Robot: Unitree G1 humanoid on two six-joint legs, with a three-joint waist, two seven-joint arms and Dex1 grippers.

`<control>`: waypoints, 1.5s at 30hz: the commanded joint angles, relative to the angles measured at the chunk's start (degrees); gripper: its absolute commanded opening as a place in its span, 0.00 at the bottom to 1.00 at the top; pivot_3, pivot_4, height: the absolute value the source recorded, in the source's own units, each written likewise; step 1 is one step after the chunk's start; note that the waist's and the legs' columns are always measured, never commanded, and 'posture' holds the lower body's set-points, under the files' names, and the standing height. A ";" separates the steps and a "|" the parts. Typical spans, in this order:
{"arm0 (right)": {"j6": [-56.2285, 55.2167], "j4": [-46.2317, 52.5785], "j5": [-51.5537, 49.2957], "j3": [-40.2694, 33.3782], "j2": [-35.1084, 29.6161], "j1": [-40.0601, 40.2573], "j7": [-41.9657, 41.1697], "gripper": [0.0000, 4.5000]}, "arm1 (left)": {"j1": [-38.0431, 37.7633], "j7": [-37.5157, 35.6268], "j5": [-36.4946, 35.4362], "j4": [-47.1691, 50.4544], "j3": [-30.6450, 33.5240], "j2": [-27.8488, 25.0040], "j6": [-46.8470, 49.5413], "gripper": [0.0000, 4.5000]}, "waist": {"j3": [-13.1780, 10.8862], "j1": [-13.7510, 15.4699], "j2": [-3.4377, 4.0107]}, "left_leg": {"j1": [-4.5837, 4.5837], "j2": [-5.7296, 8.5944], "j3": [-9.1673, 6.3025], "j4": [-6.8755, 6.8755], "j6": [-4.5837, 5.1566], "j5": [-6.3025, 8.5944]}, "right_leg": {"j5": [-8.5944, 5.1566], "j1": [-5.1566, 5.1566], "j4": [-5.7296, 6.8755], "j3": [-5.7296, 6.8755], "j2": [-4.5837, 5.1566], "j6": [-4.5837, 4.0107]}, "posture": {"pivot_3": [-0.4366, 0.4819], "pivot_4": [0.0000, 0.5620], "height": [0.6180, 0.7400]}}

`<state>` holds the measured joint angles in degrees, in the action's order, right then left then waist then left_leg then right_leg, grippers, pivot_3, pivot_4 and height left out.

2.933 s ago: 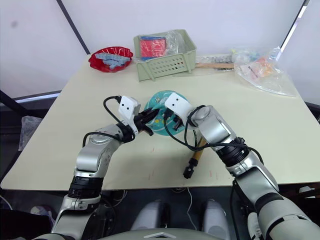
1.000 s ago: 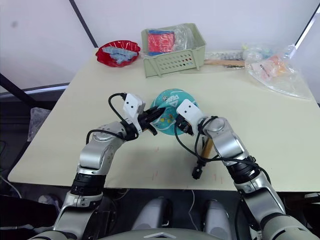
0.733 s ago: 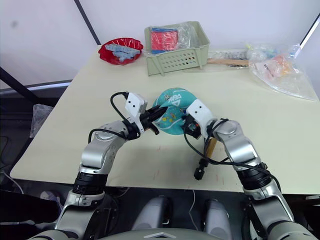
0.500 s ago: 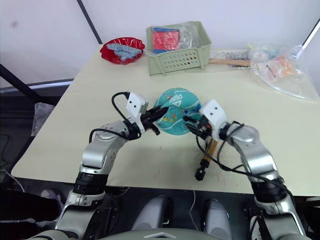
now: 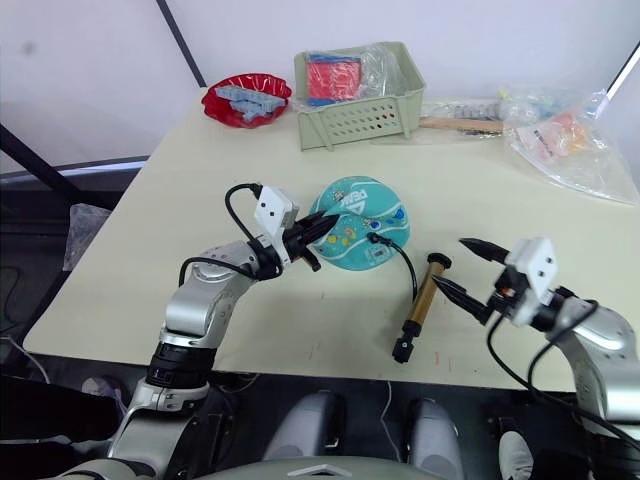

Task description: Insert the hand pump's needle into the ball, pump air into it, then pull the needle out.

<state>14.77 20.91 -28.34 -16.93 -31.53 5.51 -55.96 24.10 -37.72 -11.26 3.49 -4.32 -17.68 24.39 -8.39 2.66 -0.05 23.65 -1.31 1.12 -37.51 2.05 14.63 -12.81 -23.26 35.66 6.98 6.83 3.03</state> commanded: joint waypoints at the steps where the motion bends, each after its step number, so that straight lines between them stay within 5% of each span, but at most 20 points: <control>1: -3.84 0.75 -4.03 -3.69 -0.70 2.75 -3.08 0.98 | -1.23 -2.66 0.65 -5.24 -4.02 -0.23 1.30 0.00 | 0.00 0.10 0.00 | -0.02 0.00 -0.01 -0.01 0.00 -0.01 | 0.00 0.02 0.02 0.01 0.00 0.00 | 0.48 0.27 0.98; 10: -9.66 -3.44 -8.24 -8.77 -1.85 6.74 -9.02 0.98 | 1.81 -7.19 1.07 -9.95 -4.98 -1.91 -1.49 0.00 | 0.01 0.25 0.02 | -0.01 0.02 -0.08 -0.24 0.01 -0.01 | 0.00 0.15 0.04 0.00 -0.06 0.00 | 0.48 0.27 0.98; 30: -14.47 -5.94 -9.15 -6.71 -1.39 7.60 -12.29 0.98 | 13.13 -19.83 3.50 -29.76 -6.59 -4.25 -13.81 0.00 | 0.02 0.45 0.04 | -0.03 0.03 -0.21 -0.82 0.06 0.03 | 0.00 0.55 0.20 0.03 -0.19 0.00 | 0.48 0.27 0.98; 31: -14.61 -5.98 -9.12 -6.64 -1.32 7.64 -12.35 1.00 | 12.99 -20.05 3.21 -29.52 -6.37 -4.17 -14.07 0.18 | 0.02 0.47 0.04 | -0.02 0.03 -0.22 -0.82 0.06 0.03 | 0.01 0.56 0.20 0.04 -0.19 0.00 | 0.48 0.27 0.98; 37: -15.32 -6.40 -9.05 -6.37 -1.18 7.76 -12.62 1.00 | 9.78 -20.91 0.67 -23.45 -4.51 -4.48 -13.45 0.78 | 0.03 0.36 0.04 | -0.04 0.03 -0.20 -0.83 0.07 0.03 | 0.01 0.56 0.20 -0.01 -0.19 0.00 | 0.48 0.27 0.98; 40: -15.49 -6.75 -9.19 -6.24 -1.24 7.66 -12.92 1.00 | 8.77 -20.53 -0.25 -20.85 -3.66 -4.76 -12.91 0.97 | 0.02 0.21 0.05 | -0.06 0.02 -0.20 -0.84 0.07 0.03 | 0.01 0.56 0.23 -0.02 -0.20 0.00 | 0.48 0.27 0.98; 45: -16.15 -8.01 -9.21 -6.13 -1.43 7.29 -13.84 1.00 | 6.67 -19.93 -3.13 -14.62 -1.36 -5.07 -11.46 0.99 | -0.03 -0.25 0.06 | -0.04 0.00 -0.26 -0.85 0.07 0.03 | 0.02 0.55 0.24 -0.04 -0.22 0.00 | 0.48 0.27 0.98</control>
<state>-0.30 12.40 -36.50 -22.85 -32.70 13.10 -69.31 31.98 -57.51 -13.70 -13.06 -5.45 -22.33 11.47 -8.42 2.41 0.01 23.61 -1.30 0.86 -38.35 2.12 14.66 -12.79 -22.71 35.90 6.93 6.61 3.04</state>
